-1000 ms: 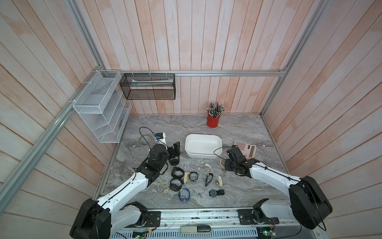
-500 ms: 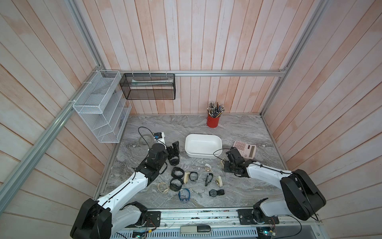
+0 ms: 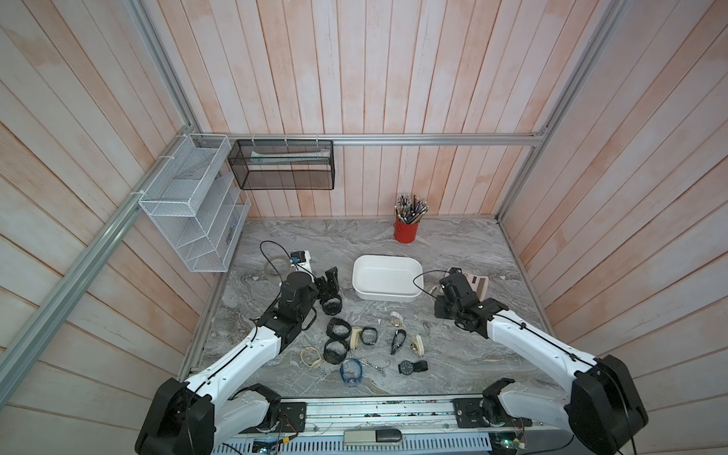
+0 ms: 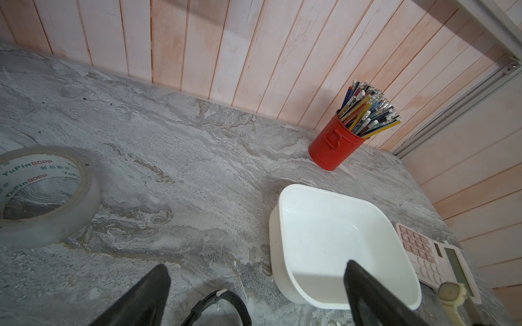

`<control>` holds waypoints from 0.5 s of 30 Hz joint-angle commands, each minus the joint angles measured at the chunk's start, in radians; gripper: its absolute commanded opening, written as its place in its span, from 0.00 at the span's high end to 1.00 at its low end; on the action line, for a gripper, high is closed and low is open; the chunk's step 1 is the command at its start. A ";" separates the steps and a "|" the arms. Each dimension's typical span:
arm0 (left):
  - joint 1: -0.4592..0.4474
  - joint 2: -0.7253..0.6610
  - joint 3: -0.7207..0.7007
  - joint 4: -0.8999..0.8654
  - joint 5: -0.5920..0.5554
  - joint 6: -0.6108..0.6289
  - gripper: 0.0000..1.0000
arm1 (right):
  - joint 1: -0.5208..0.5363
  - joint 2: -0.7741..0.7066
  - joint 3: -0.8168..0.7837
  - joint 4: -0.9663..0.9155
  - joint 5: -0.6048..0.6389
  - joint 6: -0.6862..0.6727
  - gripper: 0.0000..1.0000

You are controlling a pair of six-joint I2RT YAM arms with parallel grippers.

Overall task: Put the watch into the storage box
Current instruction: Pick up the watch at the center of the board, then place the watch in the storage box.

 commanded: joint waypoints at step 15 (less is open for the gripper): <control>0.019 -0.079 -0.025 -0.050 -0.049 -0.006 0.03 | 0.044 0.385 0.403 0.077 -0.105 -0.178 1.00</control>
